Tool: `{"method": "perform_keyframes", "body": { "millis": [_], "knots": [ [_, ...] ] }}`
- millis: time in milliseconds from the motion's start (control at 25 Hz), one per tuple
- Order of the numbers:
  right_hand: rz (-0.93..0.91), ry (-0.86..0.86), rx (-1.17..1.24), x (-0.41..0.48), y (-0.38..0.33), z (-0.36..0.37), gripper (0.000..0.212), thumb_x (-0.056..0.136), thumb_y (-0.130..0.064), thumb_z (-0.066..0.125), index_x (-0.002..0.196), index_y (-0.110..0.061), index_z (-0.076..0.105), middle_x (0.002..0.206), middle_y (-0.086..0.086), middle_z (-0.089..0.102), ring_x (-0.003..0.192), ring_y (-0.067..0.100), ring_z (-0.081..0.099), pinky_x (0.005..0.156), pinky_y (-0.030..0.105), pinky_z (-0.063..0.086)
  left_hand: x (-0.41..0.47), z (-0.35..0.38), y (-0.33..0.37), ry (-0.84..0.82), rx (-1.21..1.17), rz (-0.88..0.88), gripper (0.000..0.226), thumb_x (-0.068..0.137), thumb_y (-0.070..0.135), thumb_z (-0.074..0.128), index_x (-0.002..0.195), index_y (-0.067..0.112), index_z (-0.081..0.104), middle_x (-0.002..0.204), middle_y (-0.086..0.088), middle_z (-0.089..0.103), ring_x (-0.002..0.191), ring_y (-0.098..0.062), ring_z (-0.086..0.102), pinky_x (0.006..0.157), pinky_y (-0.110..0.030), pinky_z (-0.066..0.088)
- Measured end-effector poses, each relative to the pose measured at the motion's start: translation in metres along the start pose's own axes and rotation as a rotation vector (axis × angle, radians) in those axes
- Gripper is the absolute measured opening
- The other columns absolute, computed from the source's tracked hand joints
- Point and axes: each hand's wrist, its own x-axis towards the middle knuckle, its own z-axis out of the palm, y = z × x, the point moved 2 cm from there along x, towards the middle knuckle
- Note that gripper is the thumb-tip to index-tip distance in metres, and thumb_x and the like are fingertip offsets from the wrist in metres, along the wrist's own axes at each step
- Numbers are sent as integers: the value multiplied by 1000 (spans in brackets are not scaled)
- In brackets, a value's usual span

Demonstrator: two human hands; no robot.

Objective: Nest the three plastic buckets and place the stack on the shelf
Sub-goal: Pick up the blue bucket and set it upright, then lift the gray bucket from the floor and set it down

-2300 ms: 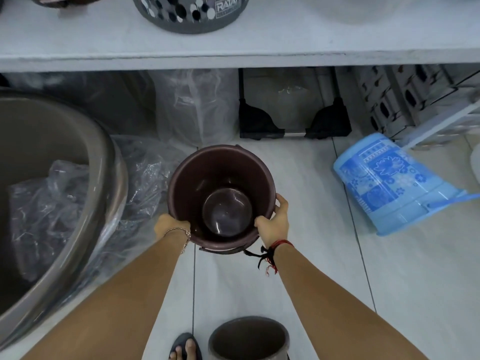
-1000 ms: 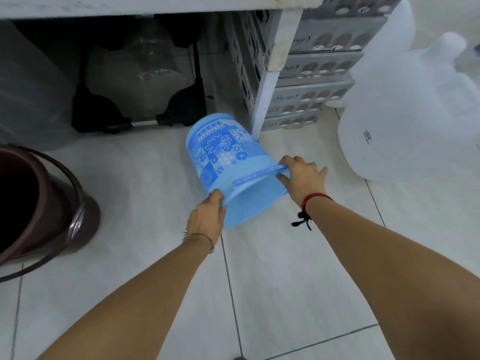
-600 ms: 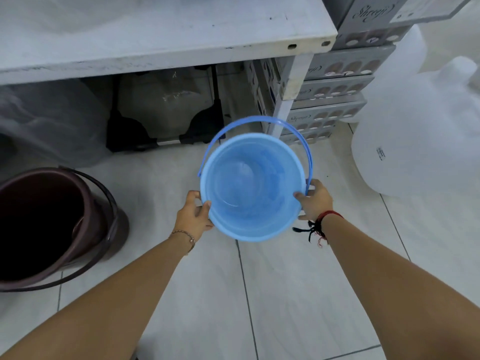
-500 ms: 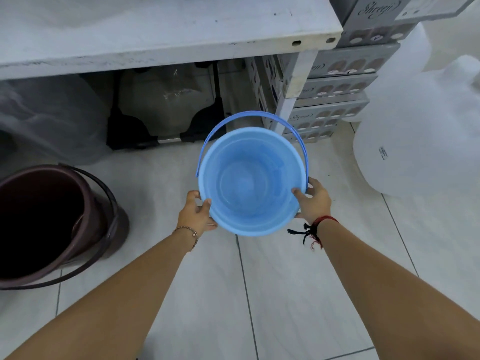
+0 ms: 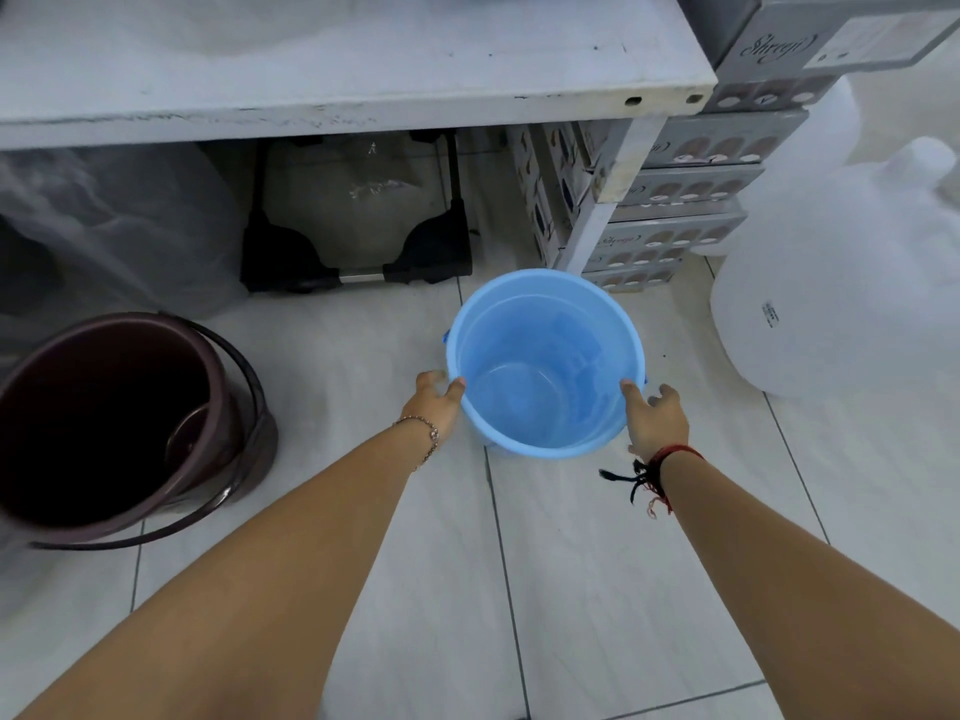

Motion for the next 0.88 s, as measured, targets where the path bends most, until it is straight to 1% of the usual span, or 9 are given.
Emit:
{"method": "perform_keyframes", "body": {
  "millis": [40,120,280,400,520,600,680,800,880],
  "knots": [
    [-18,37,-26,-15,4,1,76,98,-44,53,157,-5,25,159,16,37,143,35,42,115,47,38,-8,-5,-7,3,85,28,59,98,49,39,150,27,25,147,-11,47,125,-28,53,101,-32,43],
    [-21,53,-45,-53,22,9,74,100,-44,47,157,-2,25,161,21,30,146,35,36,118,43,30,-27,-19,-25,-5,153,33,63,98,51,37,153,26,22,154,-10,39,136,-27,45,106,-30,35],
    [99,-61,-62,-154,73,47,68,103,-43,42,156,-3,27,162,22,23,144,37,37,118,43,28,-74,-66,-79,-31,205,-7,62,97,52,37,151,24,28,156,-10,37,139,-26,42,107,-28,31],
    [148,-119,-85,-220,105,82,67,103,-45,41,154,-3,32,160,23,24,142,39,39,118,42,27,-109,-105,-121,-25,272,-3,62,98,52,37,150,19,32,156,-11,37,141,-27,41,110,-28,30],
    [172,-214,-131,-283,138,127,66,102,-49,40,153,-7,36,158,20,29,137,39,44,117,46,35,-138,-149,-180,-1,327,-39,61,98,51,37,149,17,36,155,-11,39,140,-28,41,112,-32,29],
    [212,-294,-143,-317,161,161,67,100,-53,41,152,-11,37,157,15,30,133,38,48,111,52,43,-146,-175,-228,5,375,-101,62,98,52,33,149,16,34,155,-10,39,140,-30,40,113,-37,30],
    [237,-348,-171,-342,180,193,68,97,-54,44,151,-11,39,155,14,31,132,38,48,108,52,46,-145,-198,-273,62,451,-202,64,99,50,29,150,10,32,154,-14,39,140,-33,40,113,-40,31],
    [246,-475,-319,-369,211,246,74,94,-55,48,149,-5,42,152,16,40,132,37,49,107,46,47,-146,-226,-337,181,498,-425,68,101,46,22,147,-2,35,152,-22,40,139,-36,40,115,-41,32],
    [274,-561,-407,-385,227,273,79,92,-60,48,148,-4,43,150,17,46,131,35,51,104,40,45,-150,-233,-369,198,450,-519,68,102,43,20,145,-7,38,152,-24,39,139,-37,41,114,-41,34]
  ]
}}
